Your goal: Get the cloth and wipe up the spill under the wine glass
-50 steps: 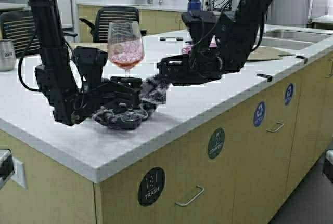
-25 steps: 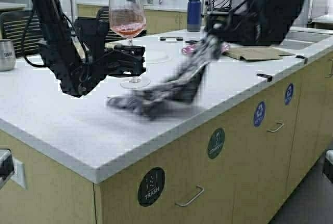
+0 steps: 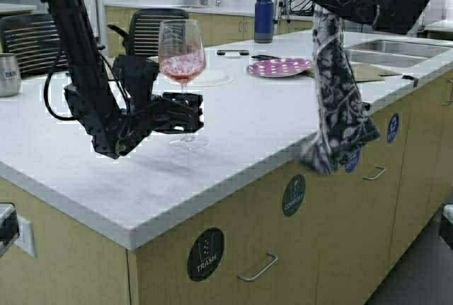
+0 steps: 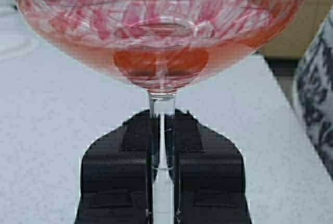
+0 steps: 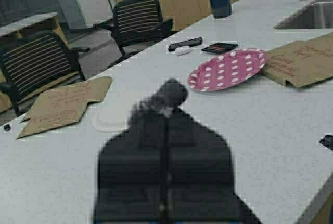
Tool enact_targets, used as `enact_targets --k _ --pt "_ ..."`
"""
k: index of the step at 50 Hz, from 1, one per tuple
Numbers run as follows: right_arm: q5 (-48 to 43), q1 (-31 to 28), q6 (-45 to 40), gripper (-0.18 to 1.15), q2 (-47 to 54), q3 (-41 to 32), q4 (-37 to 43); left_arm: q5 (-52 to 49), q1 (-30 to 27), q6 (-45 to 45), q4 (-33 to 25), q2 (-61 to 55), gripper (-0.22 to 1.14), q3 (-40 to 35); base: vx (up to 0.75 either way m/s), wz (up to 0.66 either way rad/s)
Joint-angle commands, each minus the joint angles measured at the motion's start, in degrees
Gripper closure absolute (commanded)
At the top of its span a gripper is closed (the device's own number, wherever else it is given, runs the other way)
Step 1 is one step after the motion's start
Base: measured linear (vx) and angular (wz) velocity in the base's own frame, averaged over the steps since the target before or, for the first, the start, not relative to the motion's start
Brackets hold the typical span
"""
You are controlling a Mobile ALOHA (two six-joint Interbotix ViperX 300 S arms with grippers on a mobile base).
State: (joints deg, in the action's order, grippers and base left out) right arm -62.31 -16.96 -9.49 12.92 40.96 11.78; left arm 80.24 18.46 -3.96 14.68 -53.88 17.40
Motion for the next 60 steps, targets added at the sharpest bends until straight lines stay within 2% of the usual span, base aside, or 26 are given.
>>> enact_targets --k 1,11,22,34,41,50,60 --pt "-0.79 -0.18 0.18 0.91 -2.2 -0.26 -0.09 -0.53 0.09 0.0 0.44 0.79 0.77 -1.85 0.0 0.0" --pt "-0.7 -0.09 0.26 0.91 -2.2 0.0 -0.09 -0.7 0.18 -0.09 0.44 -0.18 0.7 -1.67 0.0 0.0" --pt "-0.79 -0.18 0.26 0.91 -2.2 0.44 -0.18 -0.7 1.05 0.18 0.44 -0.7 0.43 -1.93 0.0 0.0" --pt "-0.79 -0.18 0.18 0.91 -2.2 1.41 -0.35 -0.7 1.93 0.09 0.44 -1.93 0.22 -2.72 0.0 0.0" --pt "-0.79 -0.18 0.18 0.91 -2.2 2.11 -0.53 -0.7 1.93 0.09 0.44 -1.32 0.2 -1.76 0.0 0.0" --pt "-0.79 -0.09 0.18 0.91 -2.2 2.29 -0.62 0.26 1.85 0.79 -3.6 -0.35 0.19 1.41 0.0 0.0" --pt "-0.79 -0.18 0.0 0.91 -2.2 2.11 -0.97 3.08 1.85 1.05 -3.96 0.88 0.17 4.92 0.0 0.0"
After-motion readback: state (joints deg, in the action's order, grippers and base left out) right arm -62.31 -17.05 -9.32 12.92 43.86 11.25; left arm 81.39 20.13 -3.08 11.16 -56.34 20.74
